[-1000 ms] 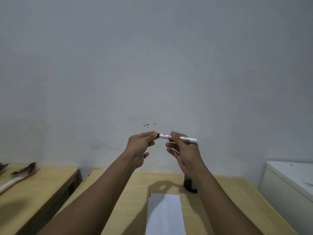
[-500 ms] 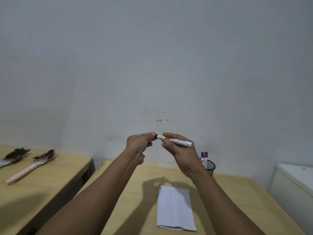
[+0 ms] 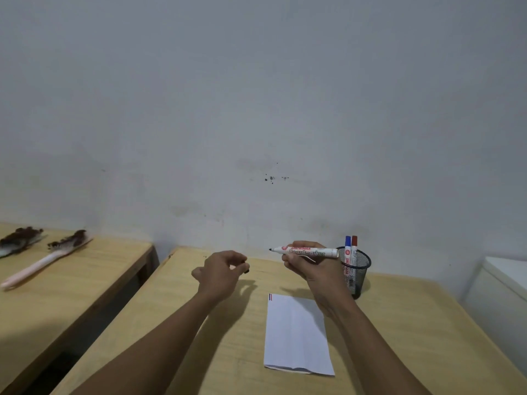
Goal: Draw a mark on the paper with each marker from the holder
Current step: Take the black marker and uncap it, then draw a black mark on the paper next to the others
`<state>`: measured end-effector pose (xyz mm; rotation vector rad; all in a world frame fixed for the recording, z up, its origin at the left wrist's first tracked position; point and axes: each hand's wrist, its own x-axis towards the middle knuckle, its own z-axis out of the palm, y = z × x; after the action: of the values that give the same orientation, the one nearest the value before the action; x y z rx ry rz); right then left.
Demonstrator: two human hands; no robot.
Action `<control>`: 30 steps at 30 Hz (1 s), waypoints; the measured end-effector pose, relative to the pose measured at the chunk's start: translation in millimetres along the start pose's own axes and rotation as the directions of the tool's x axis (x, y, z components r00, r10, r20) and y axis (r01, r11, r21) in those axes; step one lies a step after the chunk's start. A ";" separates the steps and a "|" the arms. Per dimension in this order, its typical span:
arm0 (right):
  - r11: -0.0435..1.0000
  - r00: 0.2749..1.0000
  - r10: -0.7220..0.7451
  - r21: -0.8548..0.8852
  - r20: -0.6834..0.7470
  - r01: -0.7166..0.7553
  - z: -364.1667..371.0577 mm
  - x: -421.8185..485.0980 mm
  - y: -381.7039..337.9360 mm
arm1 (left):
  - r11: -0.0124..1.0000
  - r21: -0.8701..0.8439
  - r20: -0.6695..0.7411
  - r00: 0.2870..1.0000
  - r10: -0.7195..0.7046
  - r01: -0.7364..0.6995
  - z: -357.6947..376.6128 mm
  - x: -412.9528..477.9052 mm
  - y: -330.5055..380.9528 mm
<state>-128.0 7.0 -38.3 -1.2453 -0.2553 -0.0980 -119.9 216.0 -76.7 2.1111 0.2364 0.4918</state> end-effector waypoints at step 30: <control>0.845 0.987 0.149 -0.527 0.058 -0.096 -38.1 16.8 92.6 | 0.647 0.389 0.644 0.696 0.318 -0.656 18.3 -56.7 -30.2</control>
<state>-86.8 1.7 -131.0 -1.8131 -0.2392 0.0072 -162.5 199.1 -125.3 2.8615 -0.6512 0.1220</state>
